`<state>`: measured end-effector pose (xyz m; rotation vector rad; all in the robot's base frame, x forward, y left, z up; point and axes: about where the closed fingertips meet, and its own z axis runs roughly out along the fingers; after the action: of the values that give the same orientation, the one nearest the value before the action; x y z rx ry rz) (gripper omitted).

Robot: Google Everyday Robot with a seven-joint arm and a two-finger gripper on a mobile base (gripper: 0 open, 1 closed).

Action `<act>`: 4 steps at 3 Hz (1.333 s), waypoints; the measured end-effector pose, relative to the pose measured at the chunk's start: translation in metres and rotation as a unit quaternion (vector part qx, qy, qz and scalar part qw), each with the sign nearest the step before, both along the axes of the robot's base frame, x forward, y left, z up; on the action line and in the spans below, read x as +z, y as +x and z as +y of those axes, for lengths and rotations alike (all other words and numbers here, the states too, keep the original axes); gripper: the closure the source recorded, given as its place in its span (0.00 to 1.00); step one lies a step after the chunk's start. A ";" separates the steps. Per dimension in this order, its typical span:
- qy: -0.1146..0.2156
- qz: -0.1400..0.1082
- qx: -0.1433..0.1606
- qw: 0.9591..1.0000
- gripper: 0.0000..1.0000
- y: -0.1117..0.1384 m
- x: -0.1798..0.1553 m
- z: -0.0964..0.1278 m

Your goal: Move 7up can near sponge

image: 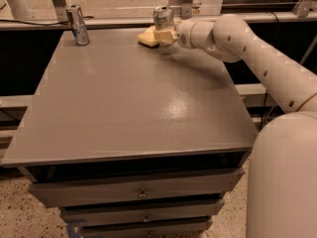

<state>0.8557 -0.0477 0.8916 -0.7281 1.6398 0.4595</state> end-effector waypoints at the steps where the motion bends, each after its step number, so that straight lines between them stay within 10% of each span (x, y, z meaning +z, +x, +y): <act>1: 0.001 0.005 -0.007 1.000 0.58 0.004 -0.006 0.001; 4: 0.013 0.018 -0.013 1.000 0.00 0.004 -0.023 0.005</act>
Offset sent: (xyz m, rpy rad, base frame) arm 0.0058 -0.0019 -0.0177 0.0202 0.0264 -0.0347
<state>0.8593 -0.0428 0.8687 -0.6816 1.6724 0.4783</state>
